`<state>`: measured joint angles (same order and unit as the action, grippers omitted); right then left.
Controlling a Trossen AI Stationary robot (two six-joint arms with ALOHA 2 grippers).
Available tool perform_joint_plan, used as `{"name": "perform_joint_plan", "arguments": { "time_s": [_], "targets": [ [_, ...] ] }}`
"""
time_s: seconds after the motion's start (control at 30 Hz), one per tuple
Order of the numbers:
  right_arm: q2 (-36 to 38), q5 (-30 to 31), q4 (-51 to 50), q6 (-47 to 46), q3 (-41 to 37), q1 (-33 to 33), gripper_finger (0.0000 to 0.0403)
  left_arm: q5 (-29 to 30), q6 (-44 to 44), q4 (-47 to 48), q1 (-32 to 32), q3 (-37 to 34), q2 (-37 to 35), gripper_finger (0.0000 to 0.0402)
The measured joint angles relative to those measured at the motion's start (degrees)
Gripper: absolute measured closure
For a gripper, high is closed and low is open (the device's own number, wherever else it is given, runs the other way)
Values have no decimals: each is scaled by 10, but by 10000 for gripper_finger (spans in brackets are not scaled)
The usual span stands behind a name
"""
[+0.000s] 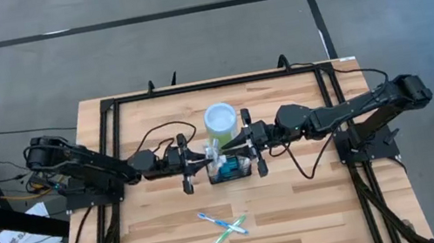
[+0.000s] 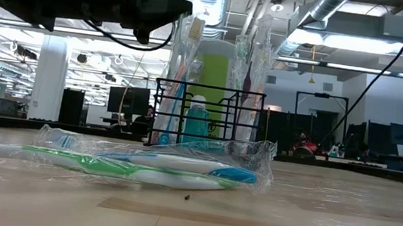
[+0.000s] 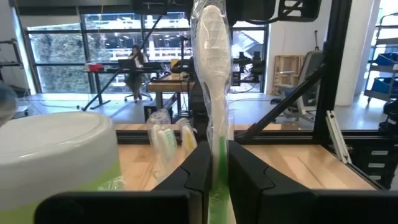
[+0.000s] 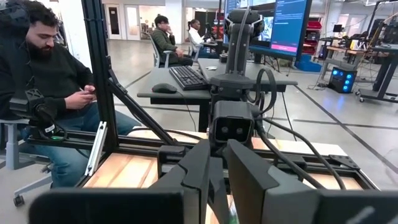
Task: Pick & Place toothbrushing station
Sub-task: Put the right green toothbrush into the wire organizer
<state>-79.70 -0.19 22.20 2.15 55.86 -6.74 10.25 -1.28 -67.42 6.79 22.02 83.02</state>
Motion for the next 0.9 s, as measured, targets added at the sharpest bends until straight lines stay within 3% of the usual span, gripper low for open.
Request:
{"name": "perform_joint_plan", "arguments": {
  "time_s": [0.37,0.6,0.9],
  "targets": [
    [0,0,-7,0,0,0,355,5,1,1,2,-10,0,372],
    [0,0,-8,0,0,0,355,59,3,-31,25,-33,0,372],
    [0,0,-8,9,0,0,355,75,1,-39,32,-35,0,372]
  ]
}}
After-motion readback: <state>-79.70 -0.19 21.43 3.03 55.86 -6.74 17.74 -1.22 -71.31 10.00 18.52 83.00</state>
